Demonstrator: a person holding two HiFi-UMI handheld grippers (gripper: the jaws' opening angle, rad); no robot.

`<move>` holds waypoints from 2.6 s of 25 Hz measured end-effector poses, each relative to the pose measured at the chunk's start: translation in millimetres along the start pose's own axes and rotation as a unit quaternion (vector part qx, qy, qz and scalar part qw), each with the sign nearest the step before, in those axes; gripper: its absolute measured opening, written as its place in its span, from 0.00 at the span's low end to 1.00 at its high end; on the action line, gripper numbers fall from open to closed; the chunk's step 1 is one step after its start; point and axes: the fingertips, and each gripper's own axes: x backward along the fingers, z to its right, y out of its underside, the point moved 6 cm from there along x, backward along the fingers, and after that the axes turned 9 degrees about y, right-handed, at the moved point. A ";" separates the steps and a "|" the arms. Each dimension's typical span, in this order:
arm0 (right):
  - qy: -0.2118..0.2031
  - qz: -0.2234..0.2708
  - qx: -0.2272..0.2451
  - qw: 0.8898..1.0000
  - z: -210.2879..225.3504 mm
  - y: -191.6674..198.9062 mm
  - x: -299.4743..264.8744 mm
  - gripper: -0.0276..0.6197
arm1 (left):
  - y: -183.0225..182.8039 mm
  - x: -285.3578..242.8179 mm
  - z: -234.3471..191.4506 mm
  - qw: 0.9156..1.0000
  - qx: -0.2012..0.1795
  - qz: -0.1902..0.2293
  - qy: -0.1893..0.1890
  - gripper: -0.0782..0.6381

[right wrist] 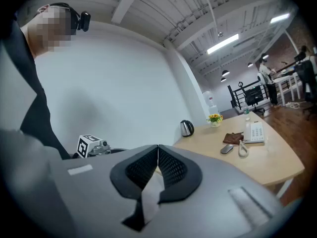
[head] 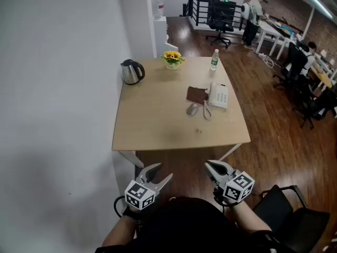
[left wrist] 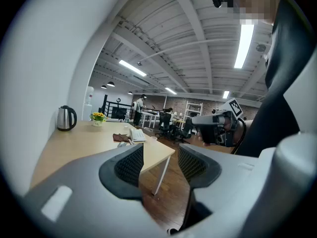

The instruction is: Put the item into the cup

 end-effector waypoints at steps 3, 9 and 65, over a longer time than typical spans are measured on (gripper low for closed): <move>0.000 0.003 0.001 1.000 -0.8 4.0 -4.6 0.06 | 3.0 3.9 -4.7 1.000 0.002 0.000 0.002 0.41; 0.012 -0.014 -0.002 1.000 2.3 6.3 -13.3 0.06 | 4.3 2.0 -16.5 1.000 0.006 -0.002 0.009 0.41; -0.022 -0.182 0.078 0.980 251.9 -9.5 -226.3 0.19 | -49.4 -242.4 -212.8 0.995 0.005 -0.097 -0.003 0.41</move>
